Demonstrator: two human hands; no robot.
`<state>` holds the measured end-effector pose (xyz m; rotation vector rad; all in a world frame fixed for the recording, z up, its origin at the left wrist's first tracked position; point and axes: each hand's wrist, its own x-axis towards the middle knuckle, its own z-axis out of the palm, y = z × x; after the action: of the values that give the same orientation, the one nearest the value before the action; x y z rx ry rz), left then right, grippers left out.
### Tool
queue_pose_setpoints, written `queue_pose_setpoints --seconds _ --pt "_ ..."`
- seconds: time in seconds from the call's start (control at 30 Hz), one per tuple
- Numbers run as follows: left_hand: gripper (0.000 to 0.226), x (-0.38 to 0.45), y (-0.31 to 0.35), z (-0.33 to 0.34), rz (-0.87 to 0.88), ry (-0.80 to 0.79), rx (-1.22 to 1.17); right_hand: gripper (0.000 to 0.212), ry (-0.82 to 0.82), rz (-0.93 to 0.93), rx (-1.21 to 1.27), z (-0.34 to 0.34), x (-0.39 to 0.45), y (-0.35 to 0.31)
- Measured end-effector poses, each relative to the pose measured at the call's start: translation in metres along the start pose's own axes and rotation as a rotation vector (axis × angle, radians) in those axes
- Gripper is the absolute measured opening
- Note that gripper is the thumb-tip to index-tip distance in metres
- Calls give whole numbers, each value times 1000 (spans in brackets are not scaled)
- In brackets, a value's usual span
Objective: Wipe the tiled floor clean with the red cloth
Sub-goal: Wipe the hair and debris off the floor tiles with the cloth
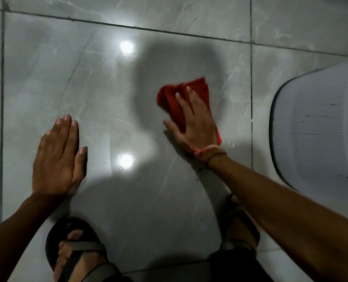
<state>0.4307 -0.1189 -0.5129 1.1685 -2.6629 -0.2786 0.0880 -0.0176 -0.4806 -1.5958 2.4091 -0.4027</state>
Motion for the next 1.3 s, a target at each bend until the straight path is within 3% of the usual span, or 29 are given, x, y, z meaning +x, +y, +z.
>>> queue_pose_setpoints --seconds 0.13,0.2,0.33,0.4,0.47,0.6,0.7,0.87,0.93,1.07,1.17,1.3 --pt "63 0 0 0 2 8 -22 80 -155 -17 63 -13 -116 2" --pt "62 -1 1 0 22 23 -22 76 -143 -38 40 -14 -91 17" --pt "62 -2 -2 1 22 16 -17 75 47 42 -1 -5 33 24" --pt "62 -2 -2 1 9 5 -18 74 60 42 -12 0 42 10" --pt "63 -1 -2 -1 5 3 -4 74 -12 -165 49 7 -9 -8" --pt "62 -1 -1 0 -6 3 5 65 -382 -721 186 18 -169 -46" --pt "63 0 -1 0 -24 1 -10 57 -431 -909 235 22 -151 -30" --pt "63 0 1 -2 -24 -12 -3 70 -75 -295 21 10 -40 -14" --pt "62 1 0 -2 -17 -9 -4 75 -100 -321 37 13 -67 -18" --pt "62 1 1 -2 -17 -7 -16 73 -306 -539 67 -1 -165 -13" --pt "63 1 0 -1 -6 -16 -8 69 -227 -604 53 11 -100 -15" --pt "63 -1 0 0 5 -5 -17 64 -46 -356 2 22 8 -31"
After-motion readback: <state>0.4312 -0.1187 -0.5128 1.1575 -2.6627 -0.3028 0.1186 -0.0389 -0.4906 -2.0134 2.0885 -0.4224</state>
